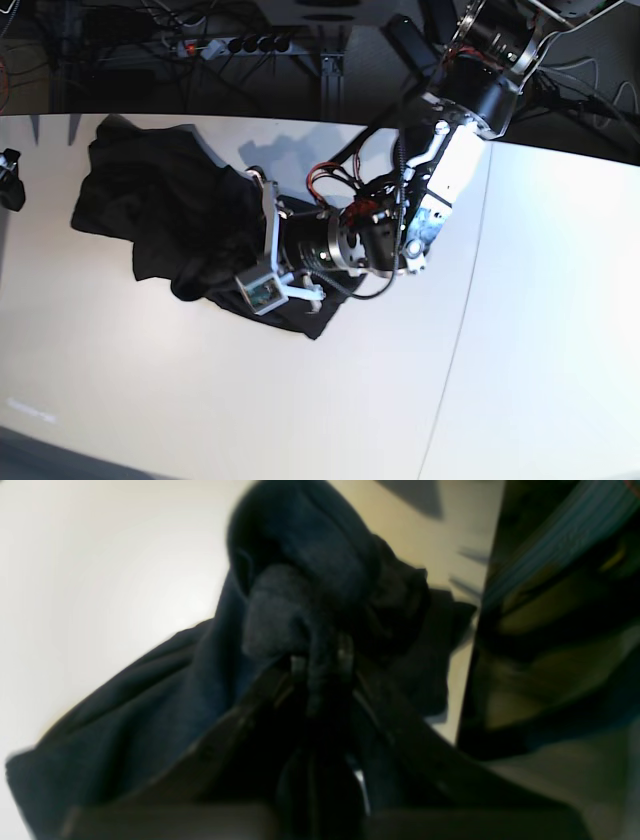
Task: Fold the T-shirt properly
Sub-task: 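Fold the held end over toward the right gripper's end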
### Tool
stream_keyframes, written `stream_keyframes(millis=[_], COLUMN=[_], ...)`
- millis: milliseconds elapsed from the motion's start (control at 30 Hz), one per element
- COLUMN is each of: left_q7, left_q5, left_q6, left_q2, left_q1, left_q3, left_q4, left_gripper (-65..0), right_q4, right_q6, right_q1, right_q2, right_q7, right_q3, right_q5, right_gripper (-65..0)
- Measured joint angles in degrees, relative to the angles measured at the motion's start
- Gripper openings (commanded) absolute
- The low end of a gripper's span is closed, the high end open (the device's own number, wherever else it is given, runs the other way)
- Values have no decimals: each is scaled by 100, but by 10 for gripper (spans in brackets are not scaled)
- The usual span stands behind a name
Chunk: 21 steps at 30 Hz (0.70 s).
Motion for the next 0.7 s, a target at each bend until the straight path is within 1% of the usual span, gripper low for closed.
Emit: stream_keyframes(millis=[67,100,200,333,433,500,633,700], left_q7=[-59,-101,-385,-935,-1051,-1067,-1038,-907], left_q5=[597,726,929,1207,1329,1331,1460,1443], left_q6=[7,4,151,393,796,951,1016,1016], left_q2=[116,131,177,192,186,205,549,704], left_q1=[13,11,17,-4,-37,-131,-280,-286], left_q3=[271,387,590,608,573,566,452,448], left_q4=[-9,-63,-380,-844,-1021,-1080,-1139,-1139], left_gripper=[-650,-650,-650,-650,-650,-650,-650,-650], right_q4=[0,0,0,0,0,0,0,0], right_q6=[0,0,0,0,0,0,0,0], right_q1=[2,2,2,2,2,2,-17,-79], right_q2=[0,2,0,2,0,0,2,0], right_q7=[-9,-9,-13,-72,-120,-118,-160,-162], right_q3=[0,0,0,0,0,0,0,0], right_q5=[2,2,4,2,13,72,68,92], right_gripper=[-268,-268,-268,-268,-268,-268,-268,-268])
